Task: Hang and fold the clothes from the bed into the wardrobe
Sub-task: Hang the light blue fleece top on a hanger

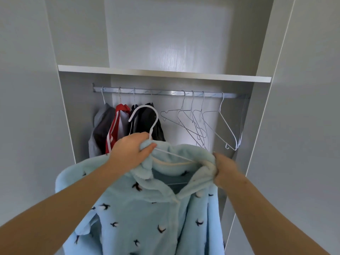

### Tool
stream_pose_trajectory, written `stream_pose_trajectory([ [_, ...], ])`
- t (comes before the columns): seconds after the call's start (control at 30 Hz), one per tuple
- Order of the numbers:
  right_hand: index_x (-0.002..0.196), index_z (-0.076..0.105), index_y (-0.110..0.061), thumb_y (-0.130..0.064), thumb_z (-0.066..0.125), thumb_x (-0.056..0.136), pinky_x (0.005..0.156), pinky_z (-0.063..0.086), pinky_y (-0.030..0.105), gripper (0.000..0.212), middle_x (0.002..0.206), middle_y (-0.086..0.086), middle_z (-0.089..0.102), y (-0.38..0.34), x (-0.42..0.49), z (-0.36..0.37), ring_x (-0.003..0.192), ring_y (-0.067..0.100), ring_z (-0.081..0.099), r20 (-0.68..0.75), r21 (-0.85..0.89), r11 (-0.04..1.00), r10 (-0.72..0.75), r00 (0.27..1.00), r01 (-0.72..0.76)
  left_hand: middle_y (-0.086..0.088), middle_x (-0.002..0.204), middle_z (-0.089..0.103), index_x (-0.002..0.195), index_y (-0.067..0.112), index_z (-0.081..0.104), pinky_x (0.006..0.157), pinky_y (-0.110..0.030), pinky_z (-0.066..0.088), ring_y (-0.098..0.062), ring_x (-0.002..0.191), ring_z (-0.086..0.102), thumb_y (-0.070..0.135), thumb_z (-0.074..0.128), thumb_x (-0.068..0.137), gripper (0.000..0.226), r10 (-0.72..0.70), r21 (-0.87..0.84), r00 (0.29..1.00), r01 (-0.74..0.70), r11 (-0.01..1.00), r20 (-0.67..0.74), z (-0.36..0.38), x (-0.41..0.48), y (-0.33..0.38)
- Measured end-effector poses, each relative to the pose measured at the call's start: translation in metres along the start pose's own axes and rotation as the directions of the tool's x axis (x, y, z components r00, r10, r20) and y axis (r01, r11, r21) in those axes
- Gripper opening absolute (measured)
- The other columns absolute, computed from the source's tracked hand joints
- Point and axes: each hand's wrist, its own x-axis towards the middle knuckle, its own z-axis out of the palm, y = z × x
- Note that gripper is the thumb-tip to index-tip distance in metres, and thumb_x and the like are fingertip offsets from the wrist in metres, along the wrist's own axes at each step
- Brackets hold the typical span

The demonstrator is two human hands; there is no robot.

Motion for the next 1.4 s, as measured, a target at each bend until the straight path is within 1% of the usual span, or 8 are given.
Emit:
stream_pose_trajectory([
  [0.13, 0.077, 0.058, -0.011, -0.025, 0.05, 0.087, 0.051, 0.051, 0.027, 0.019, 0.061, 0.007, 0.06, -0.004, -0.018, 0.001, 0.053, 0.021, 0.056, 0.219, -0.052, 0.985, 0.174, 0.96, -0.167, 0.005, 0.062, 0.052, 0.076, 0.012, 0.057, 0.056, -0.029, 0.04, -0.018, 0.062, 0.052, 0.04, 0.057, 0.087, 0.029, -0.12, -0.167, 0.986, 0.1, 0.981, -0.116, -0.001, 0.007, 0.003],
  [0.2, 0.091, 0.057, -0.008, -0.027, 0.051, 0.089, 0.06, 0.055, 0.032, 0.02, 0.074, 0.011, 0.06, -0.005, -0.016, -0.006, 0.063, 0.024, 0.058, 0.15, -0.349, 0.937, 0.041, 0.988, 0.014, -0.001, 0.061, 0.053, 0.074, 0.008, 0.057, 0.058, -0.035, 0.045, -0.024, 0.061, 0.053, 0.043, 0.055, 0.081, 0.037, -0.174, -0.277, 0.971, 0.125, 0.953, -0.163, -0.01, 0.01, 0.0],
  [0.33, 0.122, 0.046, -0.023, -0.018, 0.057, 0.079, 0.1, 0.032, 0.042, 0.045, 0.128, 0.003, 0.043, -0.008, -0.011, -0.013, 0.117, 0.03, 0.04, 0.091, -0.819, 0.419, -0.58, 0.809, 0.393, -0.004, 0.067, 0.06, 0.08, 0.006, 0.063, 0.063, -0.042, 0.05, -0.022, 0.065, 0.057, 0.043, 0.055, 0.078, 0.038, -0.112, -0.335, 0.982, 0.054, 0.941, -0.155, -0.017, 0.012, 0.006],
  [0.53, 0.096, 0.045, -0.021, -0.013, 0.056, 0.075, 0.079, 0.037, 0.033, 0.025, 0.085, 0.0, 0.049, -0.013, -0.016, -0.002, 0.095, 0.028, 0.049, 0.489, -0.823, 0.041, -0.457, 0.743, 0.567, 0.006, 0.07, 0.061, 0.078, 0.017, 0.061, 0.065, -0.03, 0.047, -0.008, 0.068, 0.057, 0.041, 0.055, 0.078, 0.025, -0.053, -0.371, 0.99, 0.0, 0.929, -0.132, -0.013, 0.018, 0.021],
  [0.83, 0.072, 0.045, -0.023, -0.027, 0.053, 0.065, 0.057, 0.038, 0.026, 0.011, 0.067, -0.009, 0.05, -0.009, -0.017, 0.003, 0.069, 0.016, 0.049, 0.474, -0.749, 0.237, -0.459, 0.751, 0.618, 0.005, 0.094, 0.06, 0.104, 0.017, 0.06, 0.076, -0.026, 0.042, -0.009, 0.086, 0.053, 0.039, 0.059, 0.087, 0.028, 0.103, -0.206, 0.991, -0.083, 0.975, 0.089, -0.012, 0.021, 0.023],
  [1.07, 0.084, 0.049, -0.021, -0.017, 0.051, 0.074, 0.056, 0.032, 0.025, 0.011, 0.073, -0.005, 0.053, -0.008, -0.01, -0.009, 0.075, 0.023, 0.052, 0.322, -0.838, 0.22, -0.539, 0.778, 0.5, 0.0, 0.102, 0.055, 0.11, 0.02, 0.053, 0.067, -0.03, 0.043, -0.018, 0.084, 0.055, 0.028, 0.052, 0.092, 0.02, -0.141, 0.077, 0.989, 0.137, 0.988, 0.048, -0.019, 0.02, 0.035],
  [1.23, 0.07, 0.042, -0.024, -0.014, 0.052, 0.069, 0.051, 0.029, 0.022, 0.014, 0.069, -0.004, 0.051, -0.013, -0.01, -0.023, 0.063, 0.016, 0.048, 0.183, -0.839, 0.33, -0.576, 0.797, 0.432, 0.01, 0.099, 0.056, 0.101, 0.024, 0.059, 0.059, -0.017, 0.045, -0.009, 0.075, 0.056, 0.028, 0.055, 0.092, 0.011, -0.066, -0.318, 0.658, 0.447, 0.836, 0.75, -0.032, 0.017, 0.048],
  [1.4, 0.068, 0.046, -0.023, -0.023, 0.048, 0.052, 0.058, 0.038, 0.026, 0.015, 0.062, -0.001, 0.05, -0.018, -0.015, -0.039, 0.068, 0.027, 0.052, 0.192, -0.777, 0.408, -0.572, 0.798, 0.479, 0.015, 0.129, 0.048, 0.127, 0.037, 0.048, 0.109, -0.048, 0.024, -0.016, 0.131, 0.035, 0.042, 0.053, 0.088, 0.039, -0.052, 0.227, 0.957, -0.015, 0.974, 0.287, -0.02, 0.034, 0.039],
])
